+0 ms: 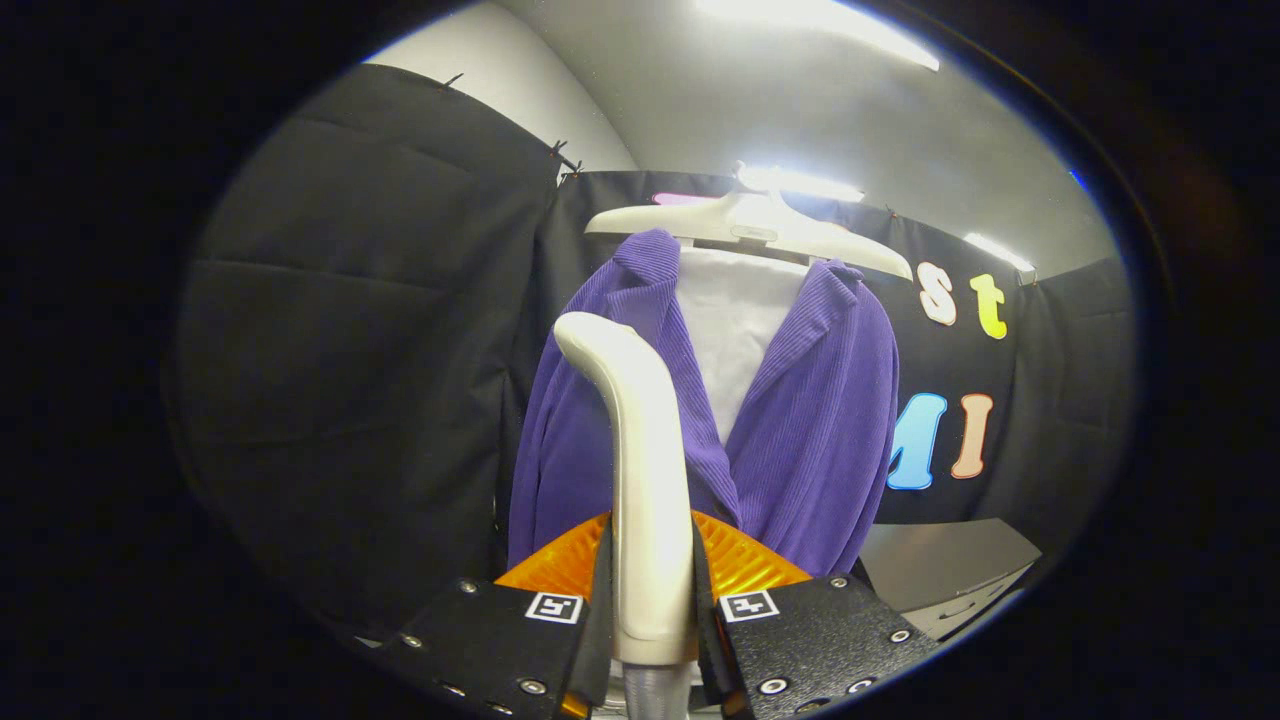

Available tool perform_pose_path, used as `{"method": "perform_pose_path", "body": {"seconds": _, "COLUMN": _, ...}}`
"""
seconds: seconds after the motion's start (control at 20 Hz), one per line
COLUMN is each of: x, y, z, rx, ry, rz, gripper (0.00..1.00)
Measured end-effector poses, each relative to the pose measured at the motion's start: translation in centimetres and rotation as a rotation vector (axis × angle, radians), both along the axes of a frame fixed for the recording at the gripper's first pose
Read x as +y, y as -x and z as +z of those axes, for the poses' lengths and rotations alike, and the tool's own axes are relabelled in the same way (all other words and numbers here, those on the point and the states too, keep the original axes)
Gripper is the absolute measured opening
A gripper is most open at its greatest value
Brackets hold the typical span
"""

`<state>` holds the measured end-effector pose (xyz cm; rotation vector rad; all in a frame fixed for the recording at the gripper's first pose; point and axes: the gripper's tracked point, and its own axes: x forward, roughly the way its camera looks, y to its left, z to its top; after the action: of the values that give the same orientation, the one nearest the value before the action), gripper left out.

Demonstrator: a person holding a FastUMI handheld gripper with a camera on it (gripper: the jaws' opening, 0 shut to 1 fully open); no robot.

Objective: Iron the clothes twice with a garment steamer, once on the left side and once on the right side.

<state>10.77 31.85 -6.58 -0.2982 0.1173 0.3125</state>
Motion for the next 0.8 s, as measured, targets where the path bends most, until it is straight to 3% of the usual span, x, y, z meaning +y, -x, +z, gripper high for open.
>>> {"method": "perform_pose_path", "body": {"seconds": 0.6, "x": -1.5, "y": 1.5, "z": -5.2, "rx": 0.040, "ry": 0.054, "rz": -0.009, "gripper": 0.36}}
{"method": "perform_pose_path", "body": {"seconds": 0.8, "x": -1.5, "y": 1.8, "z": -9.0, "rx": 0.140, "ry": 0.060, "rz": 0.005, "gripper": 0.36}}
